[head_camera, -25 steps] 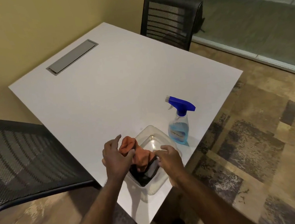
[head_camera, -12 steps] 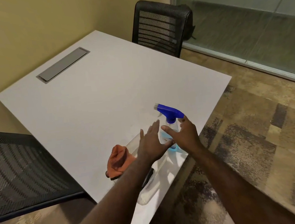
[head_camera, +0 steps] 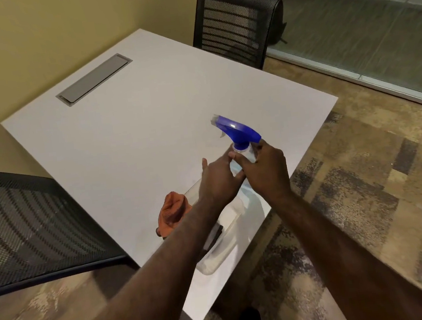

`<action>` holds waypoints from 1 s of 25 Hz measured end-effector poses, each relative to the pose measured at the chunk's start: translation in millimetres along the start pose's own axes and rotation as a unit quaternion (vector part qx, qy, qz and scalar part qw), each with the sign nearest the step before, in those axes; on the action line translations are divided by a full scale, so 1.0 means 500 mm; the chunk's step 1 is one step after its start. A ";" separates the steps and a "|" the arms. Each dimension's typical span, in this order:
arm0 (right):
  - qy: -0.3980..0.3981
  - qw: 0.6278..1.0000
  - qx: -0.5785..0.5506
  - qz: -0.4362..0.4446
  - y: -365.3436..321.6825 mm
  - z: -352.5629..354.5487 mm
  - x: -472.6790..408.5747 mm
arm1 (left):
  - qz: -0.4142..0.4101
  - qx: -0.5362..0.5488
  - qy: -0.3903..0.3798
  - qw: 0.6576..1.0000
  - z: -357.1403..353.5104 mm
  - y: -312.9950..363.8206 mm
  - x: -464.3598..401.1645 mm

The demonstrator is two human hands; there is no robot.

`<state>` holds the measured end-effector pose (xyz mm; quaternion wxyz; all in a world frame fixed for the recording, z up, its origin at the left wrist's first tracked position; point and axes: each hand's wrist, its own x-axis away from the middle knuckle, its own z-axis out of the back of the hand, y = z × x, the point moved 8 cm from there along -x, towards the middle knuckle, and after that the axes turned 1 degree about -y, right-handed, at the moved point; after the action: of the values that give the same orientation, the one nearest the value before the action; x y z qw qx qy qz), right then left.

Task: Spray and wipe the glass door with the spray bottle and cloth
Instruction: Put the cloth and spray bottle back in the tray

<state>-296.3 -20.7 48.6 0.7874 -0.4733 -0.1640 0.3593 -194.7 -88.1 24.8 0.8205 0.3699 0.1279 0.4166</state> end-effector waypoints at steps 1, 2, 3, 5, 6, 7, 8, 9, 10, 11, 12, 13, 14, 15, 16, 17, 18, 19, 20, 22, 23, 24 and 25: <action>0.002 1.000 -0.003 0.016 -0.027 0.004 0.000 | -0.009 0.002 0.017 1.000 0.024 0.005 0.003; 0.002 0.999 -0.007 0.031 -0.053 0.008 0.000 | -0.020 0.003 0.034 0.999 0.049 0.011 0.007; 0.001 0.999 -0.013 0.044 -0.076 0.008 0.002 | -0.030 0.003 0.050 0.998 0.073 0.015 0.013; -0.007 0.998 -0.032 0.062 -0.112 0.002 0.010 | -0.037 -0.006 0.074 0.997 0.114 0.015 0.025; -0.010 0.997 -0.034 0.069 -0.126 -0.003 0.016 | -0.033 -0.016 0.083 0.996 0.129 0.011 0.033; -0.013 0.997 -0.030 0.073 -0.136 -0.010 0.022 | -0.028 -0.025 0.088 0.995 0.140 0.004 0.042; -0.019 0.997 -0.024 0.073 -0.141 -0.018 0.030 | -0.023 -0.030 0.087 0.996 0.147 -0.006 0.052; -0.028 0.997 -0.021 0.069 -0.139 -0.028 0.036 | -0.019 -0.029 0.083 0.996 0.150 -0.017 0.062; -0.039 0.997 -0.021 0.061 -0.132 -0.040 0.042 | -0.015 -0.025 0.077 0.997 0.149 -0.029 0.070; -0.051 0.997 -0.020 0.049 -0.121 -0.052 0.048 | -0.010 -0.020 0.070 0.997 0.145 -0.042 0.076; -0.060 0.997 -0.019 0.037 -0.106 -0.065 0.055 | -0.003 -0.016 0.060 0.998 0.135 -0.056 0.081; -0.068 0.997 -0.016 0.027 -0.090 -0.078 0.061 | 0.003 -0.012 0.050 0.999 0.123 -0.070 0.085; -0.073 0.997 -0.013 0.018 -0.073 -0.091 0.067 | 0.010 -0.009 0.041 0.999 0.109 -0.086 0.087; -0.079 0.997 -0.010 0.010 -0.054 -0.103 0.072 | 0.016 -0.006 0.032 0.999 0.093 -0.101 0.089; -0.086 0.996 -0.007 -0.001 -0.033 -0.117 0.077 | 0.025 -0.004 0.023 0.999 0.077 -0.117 0.091; -0.093 0.996 -0.004 -0.013 -0.013 -0.130 0.082 | 0.036 -0.001 0.012 0.999 0.062 -0.132 0.092; -0.099 0.995 -0.002 -0.026 0.006 -0.142 0.087 | 0.046 0.003 0.002 0.999 0.047 -0.146 0.092; -0.101 0.994 -0.005 -0.038 0.022 -0.153 0.091 | 0.054 0.008 -0.007 0.998 0.035 -0.157 0.092; -0.098 0.994 -0.012 -0.046 0.034 -0.161 0.093 | 0.059 0.013 -0.013 0.998 0.025 -0.164 0.090; -0.086 0.995 -0.024 -0.053 0.048 -0.171 0.093 | 0.065 0.022 -0.011 0.998 0.015 -0.171 0.085; -0.081 0.995 -0.024 -0.052 0.050 -0.172 0.091 | 0.067 0.025 -0.006 0.997 0.013 -0.170 0.083; -0.080 0.995 -0.021 -0.051 0.051 -0.173 0.088 | 0.067 0.028 -0.004 0.997 0.012 -0.169 0.082; -0.081 0.995 -0.018 -0.050 0.052 -0.173 0.084 | 0.065 0.034 -0.003 0.997 0.011 -0.167 0.082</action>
<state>-226.5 -37.3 -20.6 0.7799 -0.4478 -0.2575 0.3535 -117.2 -90.7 -26.9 0.7793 0.4058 0.1156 0.4633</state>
